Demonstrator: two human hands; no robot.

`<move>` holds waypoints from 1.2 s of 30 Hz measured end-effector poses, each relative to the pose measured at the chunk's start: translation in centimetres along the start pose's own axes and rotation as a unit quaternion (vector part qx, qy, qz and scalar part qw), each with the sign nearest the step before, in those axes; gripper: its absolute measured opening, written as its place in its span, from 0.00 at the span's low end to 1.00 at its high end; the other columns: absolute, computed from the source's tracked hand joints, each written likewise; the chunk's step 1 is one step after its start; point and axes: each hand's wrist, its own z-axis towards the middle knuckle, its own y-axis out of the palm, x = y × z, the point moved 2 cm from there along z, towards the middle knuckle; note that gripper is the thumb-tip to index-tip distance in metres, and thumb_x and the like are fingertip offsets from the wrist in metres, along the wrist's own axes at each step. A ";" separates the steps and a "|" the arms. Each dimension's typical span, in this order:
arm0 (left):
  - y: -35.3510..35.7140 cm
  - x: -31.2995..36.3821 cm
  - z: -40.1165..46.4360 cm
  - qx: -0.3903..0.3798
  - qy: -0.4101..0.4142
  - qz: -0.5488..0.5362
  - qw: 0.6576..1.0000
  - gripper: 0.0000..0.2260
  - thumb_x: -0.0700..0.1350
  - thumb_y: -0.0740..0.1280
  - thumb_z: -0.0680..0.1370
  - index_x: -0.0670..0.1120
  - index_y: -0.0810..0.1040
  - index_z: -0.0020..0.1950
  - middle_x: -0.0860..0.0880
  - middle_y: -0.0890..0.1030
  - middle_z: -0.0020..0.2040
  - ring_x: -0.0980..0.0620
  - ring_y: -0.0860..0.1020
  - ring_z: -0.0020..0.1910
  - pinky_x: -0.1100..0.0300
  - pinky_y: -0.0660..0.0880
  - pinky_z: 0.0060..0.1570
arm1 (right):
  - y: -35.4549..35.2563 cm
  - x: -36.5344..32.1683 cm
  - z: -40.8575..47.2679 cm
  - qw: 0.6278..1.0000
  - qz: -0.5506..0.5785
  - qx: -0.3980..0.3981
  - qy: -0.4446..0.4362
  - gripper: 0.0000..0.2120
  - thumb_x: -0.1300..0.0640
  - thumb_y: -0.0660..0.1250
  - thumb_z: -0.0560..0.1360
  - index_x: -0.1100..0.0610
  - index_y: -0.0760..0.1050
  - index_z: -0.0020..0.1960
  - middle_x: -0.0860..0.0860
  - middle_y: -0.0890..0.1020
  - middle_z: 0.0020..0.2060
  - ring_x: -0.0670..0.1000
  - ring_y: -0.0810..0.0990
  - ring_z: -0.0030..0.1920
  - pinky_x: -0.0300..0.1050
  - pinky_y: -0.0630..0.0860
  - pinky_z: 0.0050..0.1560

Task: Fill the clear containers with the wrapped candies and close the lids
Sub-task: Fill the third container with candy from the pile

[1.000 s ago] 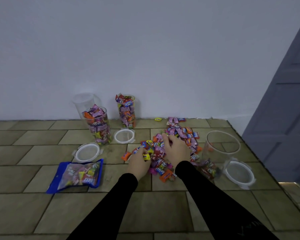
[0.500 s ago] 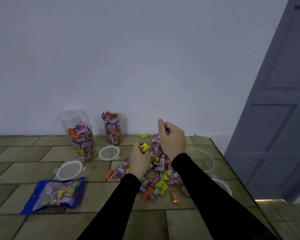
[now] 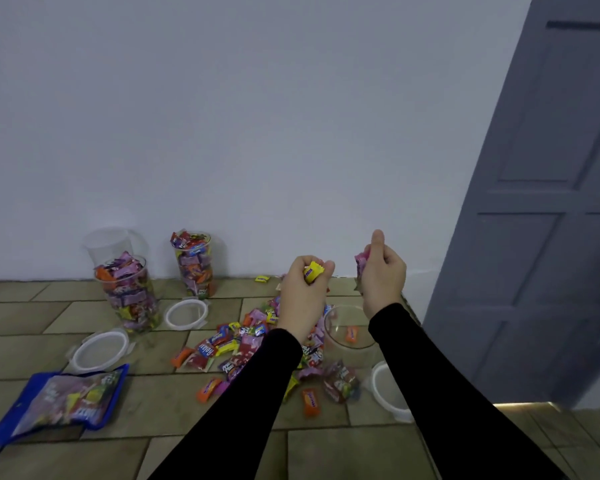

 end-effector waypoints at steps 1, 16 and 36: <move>0.4 -0.1 -0.2 0.000 0.005 -0.005 1.000 0.06 0.47 0.68 0.78 0.48 0.72 0.46 0.50 0.75 0.39 0.57 0.72 0.33 0.64 0.71 0.37 | -0.3 0.0 0.1 1.000 0.017 0.006 0.008 0.26 0.47 0.58 0.81 0.57 0.67 0.27 0.47 0.70 0.19 0.45 0.64 0.20 0.38 0.62 0.26; 3.3 -2.0 -1.3 0.010 0.086 0.049 0.995 0.09 0.45 0.69 0.77 0.47 0.70 0.42 0.57 0.72 0.36 0.59 0.70 0.35 0.67 0.68 0.38 | -1.9 1.5 0.7 0.995 0.074 0.008 0.066 0.25 0.46 0.56 0.81 0.57 0.67 0.30 0.47 0.73 0.22 0.46 0.64 0.22 0.38 0.64 0.26; 3.1 -3.0 -0.9 -0.007 0.097 -0.049 0.994 0.12 0.44 0.68 0.68 0.47 0.64 0.37 0.52 0.72 0.32 0.43 0.71 0.33 0.51 0.68 0.39 | -1.9 1.2 1.0 0.993 0.083 -0.001 0.079 0.24 0.45 0.55 0.81 0.57 0.66 0.31 0.45 0.72 0.20 0.48 0.64 0.22 0.38 0.62 0.24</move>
